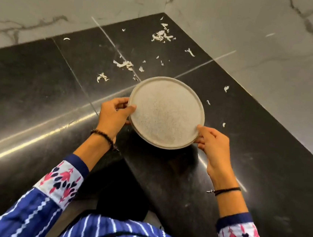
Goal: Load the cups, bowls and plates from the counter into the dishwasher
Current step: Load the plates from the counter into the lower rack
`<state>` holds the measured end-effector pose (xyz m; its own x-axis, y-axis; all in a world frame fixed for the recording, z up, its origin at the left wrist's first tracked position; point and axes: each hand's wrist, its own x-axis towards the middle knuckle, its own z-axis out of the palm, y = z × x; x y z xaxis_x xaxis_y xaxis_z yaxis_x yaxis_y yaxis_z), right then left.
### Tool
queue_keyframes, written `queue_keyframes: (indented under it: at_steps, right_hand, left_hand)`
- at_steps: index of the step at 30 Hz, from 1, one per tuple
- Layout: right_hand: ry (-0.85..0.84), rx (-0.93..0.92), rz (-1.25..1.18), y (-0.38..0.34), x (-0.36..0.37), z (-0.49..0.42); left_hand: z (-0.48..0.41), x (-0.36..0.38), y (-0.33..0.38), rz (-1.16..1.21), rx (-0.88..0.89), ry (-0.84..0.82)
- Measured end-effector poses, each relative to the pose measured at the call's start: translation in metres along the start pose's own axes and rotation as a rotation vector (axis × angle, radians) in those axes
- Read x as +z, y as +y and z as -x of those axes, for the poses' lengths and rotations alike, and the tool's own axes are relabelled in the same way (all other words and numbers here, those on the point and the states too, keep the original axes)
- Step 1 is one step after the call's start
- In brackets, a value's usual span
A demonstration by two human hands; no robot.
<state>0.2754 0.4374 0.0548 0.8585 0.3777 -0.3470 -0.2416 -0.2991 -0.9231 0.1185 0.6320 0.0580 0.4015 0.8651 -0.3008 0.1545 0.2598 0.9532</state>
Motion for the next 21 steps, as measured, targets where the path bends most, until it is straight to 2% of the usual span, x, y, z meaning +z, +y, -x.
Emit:
queue_keyframes:
  at_steps: [9,21]
  right_hand:
    - [0.18,0.021,-0.049,0.042,-0.007,0.087]
    - [0.484,0.085,-0.139,0.096,0.033,0.246]
  left_hand:
    - [0.028,-0.027,-0.018,-0.037,-0.021,-0.181]
    - [0.08,-0.099,-0.036,-0.101,-0.06,-0.481]
